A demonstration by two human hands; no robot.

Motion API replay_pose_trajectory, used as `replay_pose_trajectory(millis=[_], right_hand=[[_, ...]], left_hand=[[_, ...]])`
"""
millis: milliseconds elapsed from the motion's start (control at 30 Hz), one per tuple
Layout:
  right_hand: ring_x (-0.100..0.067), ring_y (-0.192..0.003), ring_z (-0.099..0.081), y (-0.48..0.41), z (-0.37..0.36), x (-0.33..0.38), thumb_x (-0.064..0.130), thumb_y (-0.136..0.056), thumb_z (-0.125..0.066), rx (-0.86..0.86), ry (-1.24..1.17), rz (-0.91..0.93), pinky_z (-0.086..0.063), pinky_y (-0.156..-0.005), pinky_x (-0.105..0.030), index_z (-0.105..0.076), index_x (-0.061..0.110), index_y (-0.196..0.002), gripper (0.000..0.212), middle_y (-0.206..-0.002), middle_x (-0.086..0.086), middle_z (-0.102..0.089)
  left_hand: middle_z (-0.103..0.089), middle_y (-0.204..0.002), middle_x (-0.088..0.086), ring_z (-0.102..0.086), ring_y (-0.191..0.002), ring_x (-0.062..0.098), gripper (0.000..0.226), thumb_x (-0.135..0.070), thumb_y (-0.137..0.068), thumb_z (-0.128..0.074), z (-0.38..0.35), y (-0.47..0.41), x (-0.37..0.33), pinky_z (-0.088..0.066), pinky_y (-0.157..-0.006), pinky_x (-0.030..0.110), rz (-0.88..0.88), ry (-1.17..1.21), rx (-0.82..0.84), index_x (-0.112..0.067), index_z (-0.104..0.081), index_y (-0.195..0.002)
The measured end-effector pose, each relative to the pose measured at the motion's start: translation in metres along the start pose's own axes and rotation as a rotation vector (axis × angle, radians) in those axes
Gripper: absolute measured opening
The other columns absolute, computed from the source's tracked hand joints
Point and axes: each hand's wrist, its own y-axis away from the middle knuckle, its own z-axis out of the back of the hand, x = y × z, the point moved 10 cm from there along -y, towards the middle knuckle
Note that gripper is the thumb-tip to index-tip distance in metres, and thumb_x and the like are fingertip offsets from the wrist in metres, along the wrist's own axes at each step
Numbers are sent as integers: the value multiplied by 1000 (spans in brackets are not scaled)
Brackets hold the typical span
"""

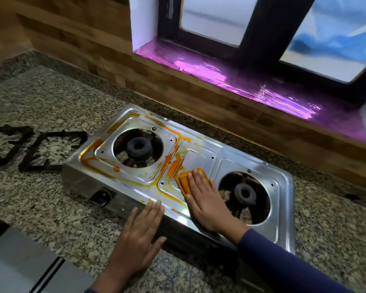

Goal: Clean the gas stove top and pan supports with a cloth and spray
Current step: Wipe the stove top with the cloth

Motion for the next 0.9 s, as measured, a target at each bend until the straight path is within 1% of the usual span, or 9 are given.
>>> replay_pose_trajectory(millis=[100,233,300,400,567,667,733,833,900], right_hand=[[-13,-146,25,-31,5,-9,46,-105,-17,-77,-67,-173,12,-121,-37,9,17,-156,64,-160,1,22],[-23,-150,17,-91,29,-44,43,-105,-19,-175,-105,-359,10,-120,-41,3,10,-156,65,-164,-9,15],[-24,-151,14,-118,41,-58,42,-105,-20,-191,-71,-389,8,-120,-42,1,9,-156,65,-164,-10,12],[-21,-151,12,-160,47,-52,40,-106,-23,-128,-26,-266,9,-119,-41,-1,12,-157,63,-165,-7,10],[-18,-152,5,-185,44,-1,41,-104,-25,-11,35,154,5,-120,-36,-12,20,-157,59,-165,-4,0],[-16,-152,6,-167,36,15,44,-100,-22,52,54,327,5,-120,-36,-13,23,-157,61,-165,-1,-2],[-14,-152,8,-145,29,19,43,-102,-23,81,71,402,8,-120,-32,-13,25,-157,59,-165,1,-1],[-12,-152,8,-98,18,30,38,-104,-27,119,72,475,16,-117,-24,-14,25,-157,57,-165,2,0],[-10,-151,7,-64,11,38,37,-104,-28,144,51,480,16,-117,-23,-12,26,-157,56,-165,4,1]], left_hand=[[-29,-158,9,-25,-147,24,64,-48,-100,-30,9,-3,35,-22,-116,51,99,-51,16,-5,-36,-148],[-22,-161,8,-21,-148,24,69,-52,-99,-27,13,0,69,-17,-118,49,179,-79,68,-6,-29,-151],[-17,-163,6,-19,-149,23,70,-54,-99,-29,10,2,74,-17,-118,46,169,-58,91,-8,-25,-153],[-17,-163,6,-17,-149,22,72,-55,-98,-31,8,3,77,-18,-118,44,156,-29,94,-10,-23,-153],[-18,-162,5,-17,-149,20,71,-54,-98,-34,11,2,78,-18,-118,44,128,1,81,-13,-21,-154],[-14,-163,3,-16,-150,20,70,-53,-99,-34,10,3,82,-18,-118,45,110,35,109,-14,-18,-155],[-14,-163,2,-15,-150,20,69,-52,-99,-34,9,3,83,-18,-117,45,98,47,125,-14,-18,-155],[-13,-164,1,-15,-150,19,69,-52,-99,-34,8,4,85,-18,-117,45,89,72,139,-16,-17,-155],[-12,-164,1,-14,-150,19,69,-51,-99,-35,8,4,85,-18,-117,45,84,82,147,-16,-16,-156]])
